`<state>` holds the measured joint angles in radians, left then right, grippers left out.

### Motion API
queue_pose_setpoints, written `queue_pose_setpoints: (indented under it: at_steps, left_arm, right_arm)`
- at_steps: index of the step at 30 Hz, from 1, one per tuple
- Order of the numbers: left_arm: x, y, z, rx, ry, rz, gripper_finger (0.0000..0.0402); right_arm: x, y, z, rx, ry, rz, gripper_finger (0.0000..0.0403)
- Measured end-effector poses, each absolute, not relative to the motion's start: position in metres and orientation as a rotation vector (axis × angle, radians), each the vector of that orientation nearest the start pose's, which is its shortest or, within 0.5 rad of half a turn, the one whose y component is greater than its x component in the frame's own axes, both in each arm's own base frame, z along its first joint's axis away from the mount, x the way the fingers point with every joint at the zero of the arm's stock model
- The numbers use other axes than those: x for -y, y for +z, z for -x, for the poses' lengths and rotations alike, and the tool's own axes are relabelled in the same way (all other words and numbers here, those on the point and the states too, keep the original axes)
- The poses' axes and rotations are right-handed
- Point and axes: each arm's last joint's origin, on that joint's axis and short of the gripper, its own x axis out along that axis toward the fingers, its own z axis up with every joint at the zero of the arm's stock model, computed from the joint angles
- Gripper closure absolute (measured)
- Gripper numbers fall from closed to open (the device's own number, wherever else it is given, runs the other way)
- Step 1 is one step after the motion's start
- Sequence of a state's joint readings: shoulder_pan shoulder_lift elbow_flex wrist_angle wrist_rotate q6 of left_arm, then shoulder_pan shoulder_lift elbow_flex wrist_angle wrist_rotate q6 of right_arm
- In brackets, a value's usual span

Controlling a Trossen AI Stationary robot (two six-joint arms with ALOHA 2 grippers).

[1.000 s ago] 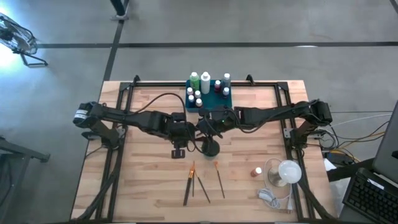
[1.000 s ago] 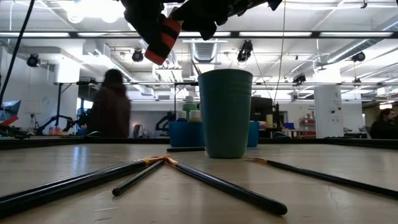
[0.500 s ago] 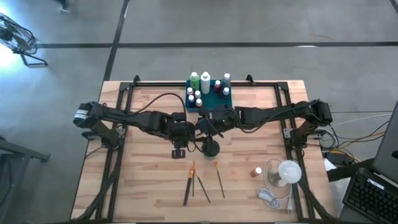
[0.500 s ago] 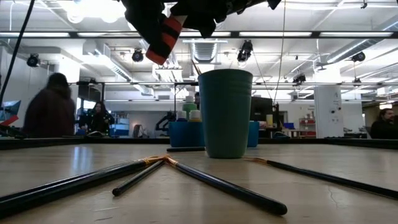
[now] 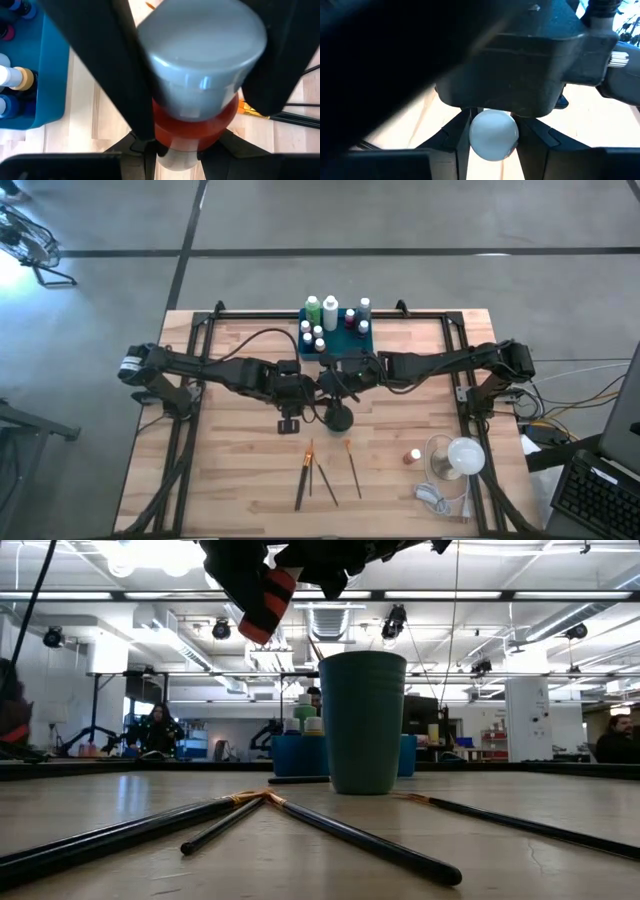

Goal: Pick & Place Paint Supplies
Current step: Put the orange paint bottle into the blue bin

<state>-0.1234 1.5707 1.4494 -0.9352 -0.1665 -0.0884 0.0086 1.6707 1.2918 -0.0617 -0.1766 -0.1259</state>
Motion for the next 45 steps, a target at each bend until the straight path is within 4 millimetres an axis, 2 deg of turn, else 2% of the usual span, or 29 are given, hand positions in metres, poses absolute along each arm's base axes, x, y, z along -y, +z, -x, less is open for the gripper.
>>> queue_pose_setpoints:
  at_steps: [8, 16, 21, 26, 31, 37, 45]
  left_arm:
    - [0.034, 0.314, -0.317, -1.029, 0.082, -0.085, 0.0280]
    - [0.035, 0.316, -0.316, -1.017, 0.095, -0.091, 0.0137]
    - [0.033, 0.318, -0.304, -1.002, 0.128, -0.073, 0.0092]
    - [0.026, 0.313, -0.277, -0.918, 0.264, -0.055, 0.0090]
    - [0.021, 0.305, -0.249, -0.698, 0.308, -0.001, 0.0092]
    - [0.018, 0.291, -0.227, -0.455, 0.292, 0.035, 0.0092]
    - [0.017, 0.264, -0.214, -0.269, 0.275, 0.049, 0.0092]
  right_arm:
    - [-0.008, 0.294, -0.383, -0.453, 0.188, 0.099, 0.0287]
    - [-0.006, 0.299, -0.380, -0.517, 0.174, 0.092, 0.0287]
    - [0.001, 0.307, -0.367, -0.566, 0.082, 0.115, 0.0287]
    - [0.015, 0.328, -0.348, -0.555, -0.022, 0.147, 0.0287]
    - [0.041, 0.340, -0.331, -0.548, -0.115, 0.128, 0.0287]
    - [0.073, 0.341, -0.312, -0.574, -0.219, 0.076, 0.0287]
    - [0.109, 0.324, -0.310, -0.640, -0.309, 0.017, 0.0287]
